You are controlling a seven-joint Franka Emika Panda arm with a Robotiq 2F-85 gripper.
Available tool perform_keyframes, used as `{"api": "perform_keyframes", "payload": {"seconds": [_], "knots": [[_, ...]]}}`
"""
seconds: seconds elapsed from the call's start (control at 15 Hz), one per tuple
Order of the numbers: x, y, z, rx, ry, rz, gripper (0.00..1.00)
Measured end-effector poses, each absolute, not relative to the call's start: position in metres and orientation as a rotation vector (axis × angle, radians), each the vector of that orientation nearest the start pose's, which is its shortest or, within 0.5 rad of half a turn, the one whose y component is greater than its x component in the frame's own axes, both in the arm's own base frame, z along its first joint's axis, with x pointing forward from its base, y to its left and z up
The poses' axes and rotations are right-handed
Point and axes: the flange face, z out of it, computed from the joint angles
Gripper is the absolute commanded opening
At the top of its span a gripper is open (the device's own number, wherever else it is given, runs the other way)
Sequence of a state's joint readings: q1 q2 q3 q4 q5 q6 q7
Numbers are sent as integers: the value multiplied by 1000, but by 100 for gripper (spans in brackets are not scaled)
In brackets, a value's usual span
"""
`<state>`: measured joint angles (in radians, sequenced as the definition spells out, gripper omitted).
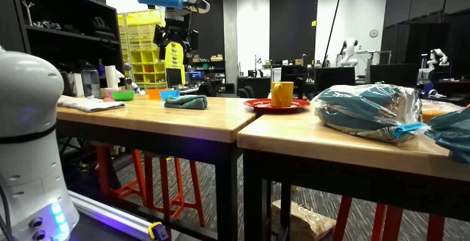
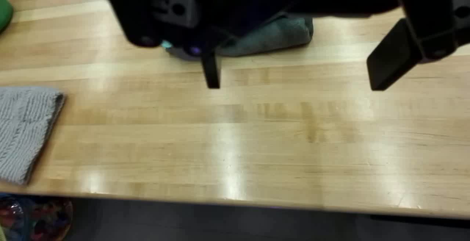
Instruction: Unfold the towel on the table
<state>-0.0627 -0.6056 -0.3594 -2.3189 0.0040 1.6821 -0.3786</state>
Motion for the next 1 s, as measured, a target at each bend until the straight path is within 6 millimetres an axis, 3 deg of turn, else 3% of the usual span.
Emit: {"api": "perform_keyframes", "payload": {"seconds": [0.53,1.0], "knots": [[334,-165,542,-2937,-46,-19,100],[355,-124,523,-3017,-178,-29,100]]}}
